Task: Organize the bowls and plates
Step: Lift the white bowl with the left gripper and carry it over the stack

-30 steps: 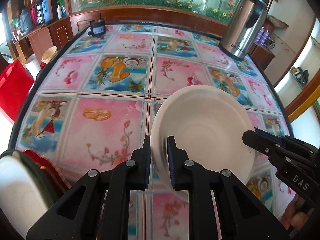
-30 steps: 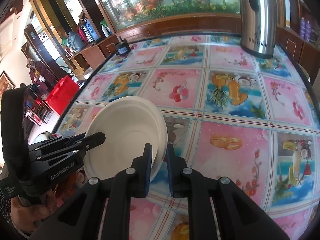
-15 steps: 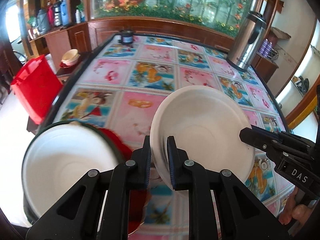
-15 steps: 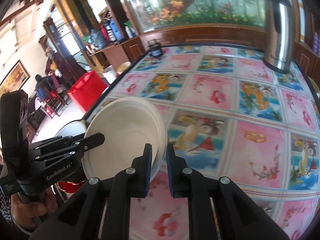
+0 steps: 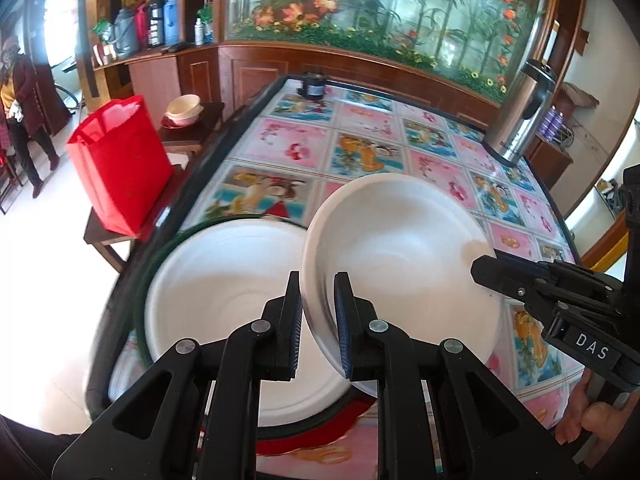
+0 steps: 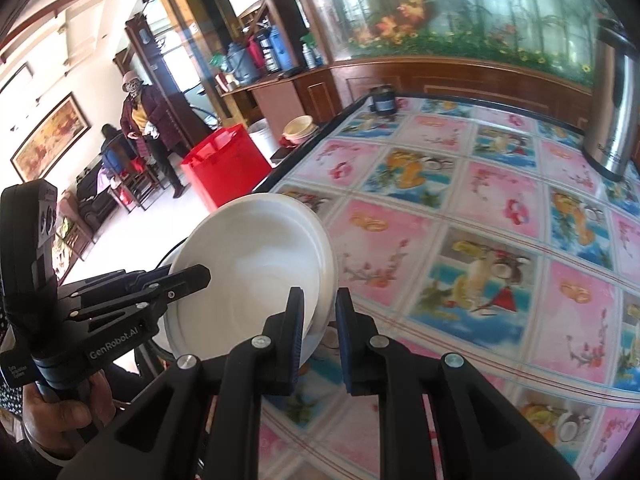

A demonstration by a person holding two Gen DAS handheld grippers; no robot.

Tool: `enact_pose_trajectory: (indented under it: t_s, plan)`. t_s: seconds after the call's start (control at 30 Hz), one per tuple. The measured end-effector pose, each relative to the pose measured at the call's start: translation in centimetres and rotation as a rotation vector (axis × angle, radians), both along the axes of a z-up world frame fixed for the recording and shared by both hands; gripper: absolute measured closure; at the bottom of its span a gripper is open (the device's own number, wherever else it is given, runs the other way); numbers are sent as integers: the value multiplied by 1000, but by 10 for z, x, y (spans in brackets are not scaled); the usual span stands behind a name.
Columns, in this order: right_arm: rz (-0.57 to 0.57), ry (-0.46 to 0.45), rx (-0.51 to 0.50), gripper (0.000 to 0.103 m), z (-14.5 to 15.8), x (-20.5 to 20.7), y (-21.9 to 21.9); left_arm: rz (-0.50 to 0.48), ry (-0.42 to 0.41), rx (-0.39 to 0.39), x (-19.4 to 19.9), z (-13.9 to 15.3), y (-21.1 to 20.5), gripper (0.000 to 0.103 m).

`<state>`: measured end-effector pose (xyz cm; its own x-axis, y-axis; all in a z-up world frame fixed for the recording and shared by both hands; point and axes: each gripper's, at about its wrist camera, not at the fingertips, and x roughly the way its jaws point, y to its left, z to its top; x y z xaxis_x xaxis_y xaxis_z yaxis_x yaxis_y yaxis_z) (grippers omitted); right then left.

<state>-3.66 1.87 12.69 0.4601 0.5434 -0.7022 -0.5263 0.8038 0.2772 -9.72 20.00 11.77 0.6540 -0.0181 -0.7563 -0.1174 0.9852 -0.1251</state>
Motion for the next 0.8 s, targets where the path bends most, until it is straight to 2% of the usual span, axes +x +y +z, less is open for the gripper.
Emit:
enact_pose_trajectory:
  t_s: [0.23, 0.43, 0.8]
  plan:
    - [60, 11, -12, 87, -6, -3, 38, 59, -2, 7, -11, -2, 32, 88]
    - [96, 37, -37, 87, -17, 1, 61, 85, 23, -7, -14, -16, 51, 88]
    - [98, 46, -88, 87, -27, 3, 78, 98, 41, 15, -8, -36, 57, 88]
